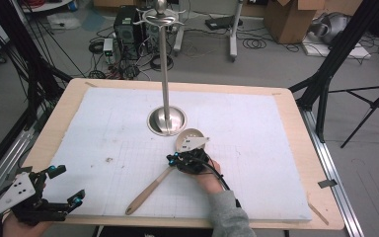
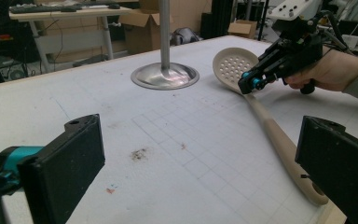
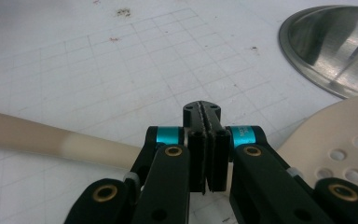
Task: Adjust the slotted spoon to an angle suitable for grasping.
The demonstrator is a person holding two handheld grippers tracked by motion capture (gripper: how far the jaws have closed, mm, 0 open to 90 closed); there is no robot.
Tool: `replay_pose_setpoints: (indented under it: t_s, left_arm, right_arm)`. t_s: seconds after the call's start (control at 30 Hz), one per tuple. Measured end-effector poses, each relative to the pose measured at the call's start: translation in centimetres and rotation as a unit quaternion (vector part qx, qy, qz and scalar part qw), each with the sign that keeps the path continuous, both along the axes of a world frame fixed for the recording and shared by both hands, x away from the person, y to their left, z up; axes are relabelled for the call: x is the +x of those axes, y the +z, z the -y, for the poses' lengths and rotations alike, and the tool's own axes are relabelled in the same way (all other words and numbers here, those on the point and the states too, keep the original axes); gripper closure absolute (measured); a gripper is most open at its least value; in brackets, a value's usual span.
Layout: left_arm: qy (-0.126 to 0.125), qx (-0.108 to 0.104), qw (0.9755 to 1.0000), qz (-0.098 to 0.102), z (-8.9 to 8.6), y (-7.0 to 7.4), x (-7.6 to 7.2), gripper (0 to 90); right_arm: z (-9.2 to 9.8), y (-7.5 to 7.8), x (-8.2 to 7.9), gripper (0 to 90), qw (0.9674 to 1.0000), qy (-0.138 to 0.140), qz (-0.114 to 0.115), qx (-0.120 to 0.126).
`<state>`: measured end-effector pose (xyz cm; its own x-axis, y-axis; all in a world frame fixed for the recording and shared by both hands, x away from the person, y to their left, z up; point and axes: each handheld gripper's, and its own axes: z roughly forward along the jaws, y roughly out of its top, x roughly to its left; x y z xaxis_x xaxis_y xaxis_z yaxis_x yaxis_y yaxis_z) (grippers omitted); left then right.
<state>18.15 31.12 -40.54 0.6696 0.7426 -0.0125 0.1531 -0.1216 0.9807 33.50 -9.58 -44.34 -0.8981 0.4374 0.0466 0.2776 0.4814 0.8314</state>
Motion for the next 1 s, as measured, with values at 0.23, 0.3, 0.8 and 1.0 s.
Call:
replay_pose_setpoints:
  t_s: [0.23, 0.3, 0.8, 1.0]
  left_arm:
    - [0.001, 0.002, 1.0, -0.003, -0.1, -0.1, -0.2, 1.7]
    - [0.002, 0.004, 1.0, -0.004, -0.1, -0.2, -0.2, 1.7]
    - [0.007, 0.001, 1.0, -0.006, -0.4, -0.3, -0.3, 1.7]
    - [0.007, -0.003, 1.0, -0.006, -0.6, -0.2, -0.3, 1.7]
  right_arm:
    - [-0.8, -0.2, 0.2, 89.3, 0.9998, -0.003, 0.006, -0.019]
    - [-0.8, -0.3, 0.2, 89.3, 0.9998, -0.004, 0.004, -0.021]
    - [-1.6, -0.6, 0.6, 89.6, 0.9976, -0.002, 0.015, -0.068]
    - [-1.2, -0.5, 0.6, 89.8, 0.9981, -0.01, -0.007, -0.061]
